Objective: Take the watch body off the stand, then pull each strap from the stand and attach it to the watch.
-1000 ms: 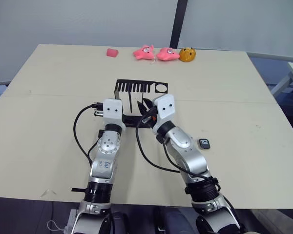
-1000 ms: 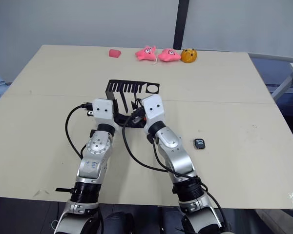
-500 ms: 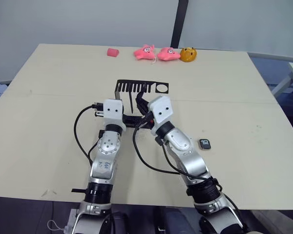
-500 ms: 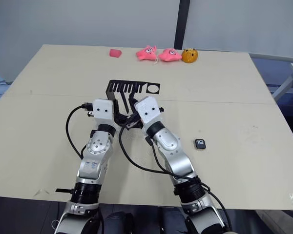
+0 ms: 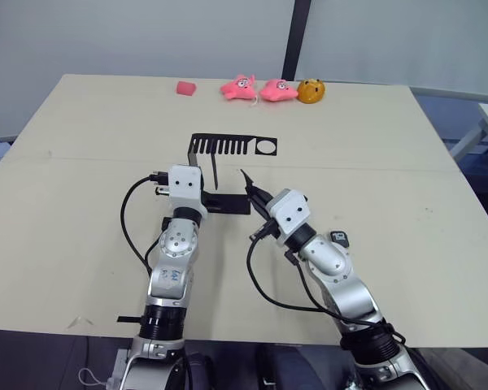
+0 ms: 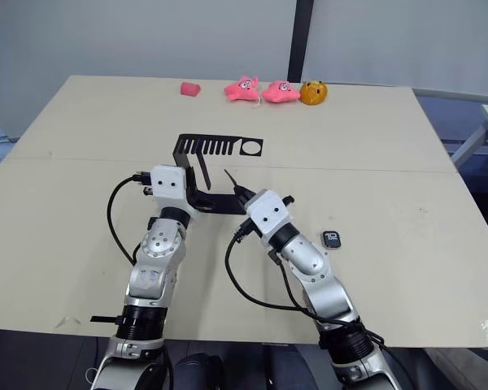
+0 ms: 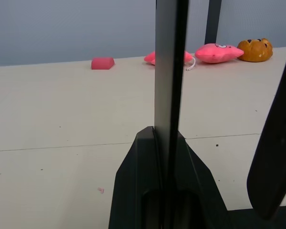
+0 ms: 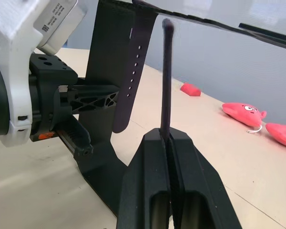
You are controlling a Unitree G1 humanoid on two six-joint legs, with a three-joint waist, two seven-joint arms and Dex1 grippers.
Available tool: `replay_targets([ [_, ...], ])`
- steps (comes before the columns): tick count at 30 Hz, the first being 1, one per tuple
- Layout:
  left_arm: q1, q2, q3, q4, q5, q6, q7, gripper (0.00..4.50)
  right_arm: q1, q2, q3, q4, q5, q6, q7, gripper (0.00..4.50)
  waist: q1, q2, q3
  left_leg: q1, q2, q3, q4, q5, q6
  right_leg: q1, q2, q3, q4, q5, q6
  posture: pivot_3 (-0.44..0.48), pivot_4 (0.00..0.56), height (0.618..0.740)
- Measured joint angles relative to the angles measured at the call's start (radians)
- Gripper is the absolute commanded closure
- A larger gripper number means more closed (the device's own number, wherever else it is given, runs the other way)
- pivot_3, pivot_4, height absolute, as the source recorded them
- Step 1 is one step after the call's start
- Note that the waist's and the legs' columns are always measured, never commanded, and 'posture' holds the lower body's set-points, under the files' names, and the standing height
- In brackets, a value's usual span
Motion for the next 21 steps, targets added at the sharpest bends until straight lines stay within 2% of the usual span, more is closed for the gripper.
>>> replay_targets([
  [2,-0.001,-0.001,0.001,-0.003,-0.005,0.008,-0.005,4.50,0.026,-0.028,-0.016,-0.026,0.015,-0.004,0.021,4.45,0.003,0.000,0.000,0.000,0.000,0.000,0.000,0.000,0.001,0.000,0.000,0.000,-0.001,0.000,0.000,0.000,0.150,0.740],
  [5,0.004,-0.002,0.009,-0.010,-0.029,0.042,-0.024,3.56,0.078,-0.077,-0.040,-0.058,0.051,-0.011,0.072,4.50,0.004,0.000,0.000,0.000,0.000,0.000,0.000,0.000,0.001,0.000,0.000,0.000,-0.001,0.000,0.000,0.000,0.150,0.740],
  [7,0.028,-0.006,0.008,-0.008,-0.044,0.070,-0.040,2.71,0.105,-0.105,-0.057,-0.064,0.073,-0.011,0.099,4.50,0.001,0.000,0.000,0.000,0.000,0.000,0.000,0.000,0.001,0.000,0.000,0.000,-0.001,0.000,0.000,0.000,0.150,0.740],
  [12,0.052,0.011,0.011,-0.036,-0.075,0.103,-0.082,0.16,0.141,-0.154,-0.096,-0.079,0.118,-0.012,0.146,4.50,-0.001,0.000,0.000,0.000,0.000,0.000,0.000,0.000,0.000,0.000,0.000,0.000,0.000,0.000,0.000,0.000,0.150,0.740],
  [18,0.173,0.116,0.056,-0.173,-0.200,0.141,-0.247,0.07,0.188,-0.224,-0.172,-0.120,0.238,0.013,0.239,4.50,-0.002,0.000,0.000,0.000,0.000,0.000,-0.001,0.000,0.000,0.000,0.000,0.000,-0.001,0.000,0.000,0.000,0.150,0.740],
  [21,0.253,0.224,0.113,-0.240,-0.319,0.146,-0.407,0.07,0.208,-0.249,-0.214,-0.164,0.362,0.090,0.293,4.50,-0.006,0.000,0.000,0.000,0.001,0.000,-0.001,0.000,0.000,0.000,0.000,0.000,0.000,0.000,-0.001,0.000,0.150,0.740],
])
